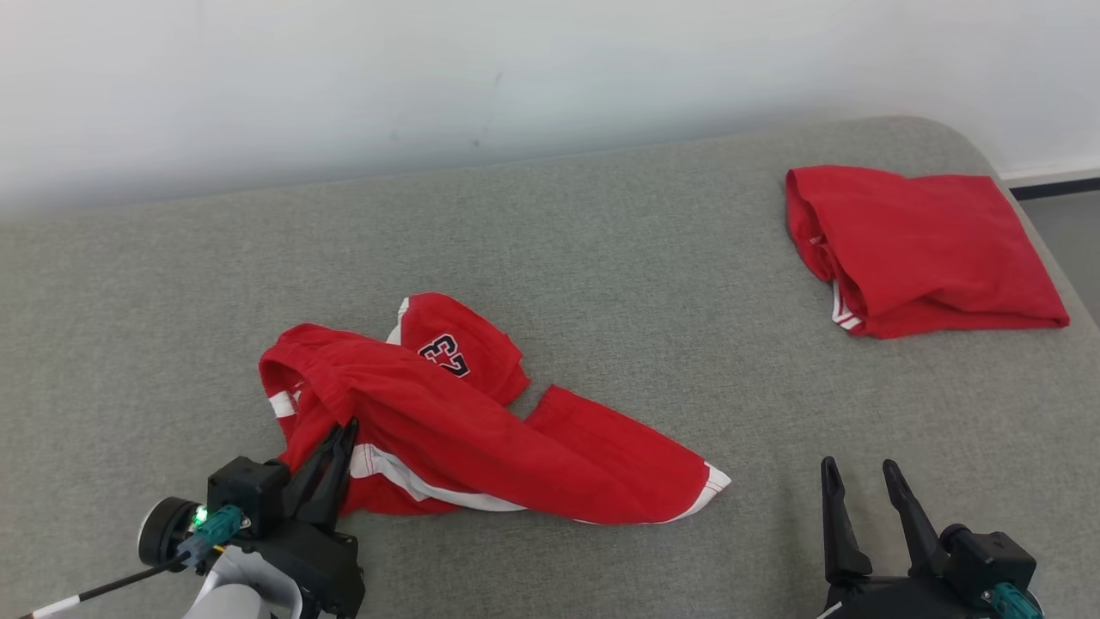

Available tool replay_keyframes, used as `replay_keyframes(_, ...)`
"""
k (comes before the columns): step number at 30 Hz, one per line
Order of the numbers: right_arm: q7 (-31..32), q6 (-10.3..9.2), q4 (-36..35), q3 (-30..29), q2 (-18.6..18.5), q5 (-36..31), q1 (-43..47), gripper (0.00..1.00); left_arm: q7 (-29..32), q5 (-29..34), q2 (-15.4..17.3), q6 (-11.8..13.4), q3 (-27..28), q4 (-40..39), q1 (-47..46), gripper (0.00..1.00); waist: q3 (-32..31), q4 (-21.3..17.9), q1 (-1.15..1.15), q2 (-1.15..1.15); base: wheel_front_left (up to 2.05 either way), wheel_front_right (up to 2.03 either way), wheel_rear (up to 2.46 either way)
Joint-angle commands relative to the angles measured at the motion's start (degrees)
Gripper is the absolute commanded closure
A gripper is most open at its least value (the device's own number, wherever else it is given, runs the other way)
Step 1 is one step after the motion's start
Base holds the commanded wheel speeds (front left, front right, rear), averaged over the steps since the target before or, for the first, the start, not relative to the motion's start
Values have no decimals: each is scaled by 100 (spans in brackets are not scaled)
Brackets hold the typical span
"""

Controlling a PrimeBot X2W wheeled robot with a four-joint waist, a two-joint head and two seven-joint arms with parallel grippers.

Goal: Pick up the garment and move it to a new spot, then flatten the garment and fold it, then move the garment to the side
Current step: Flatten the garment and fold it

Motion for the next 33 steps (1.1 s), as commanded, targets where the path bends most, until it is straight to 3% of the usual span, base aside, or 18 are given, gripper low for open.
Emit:
replay_keyframes(1,0,-14,-12,-19,-10,21,-29,0,-13,-57,23,8,-22,20,-48,100,68,-94,0,0,0,0,0)
replay_keyframes(4,0,-14,-31,-44,-2,17,27,0,-14,-93,41,7,-23,-18,-12,100,69,-61,0,0,0,0,0)
replay_keyframes(6,0,-14,-35,-39,4,20,53,0,-13,-89,11,7,-28,-60,57,5,47,4,0,0,0,0,0)
replay_keyframes(7,0,-15,-40,-33,4,17,58,0,-14,-91,-12,7,-14,-91,99,0,32,38,0,0,0,0,0)
replay_keyframes(22,0,-15,-43,112,-87,-36,163,0,-14,83,-382,6,68,-621,1119,0,-123,521,0,0,0,0,0)
replay_keyframes(33,0,-14,373,649,-404,-77,-4,0,-14,0,-399,6,15,-465,941,0,-108,529,0,0,0,0,0)
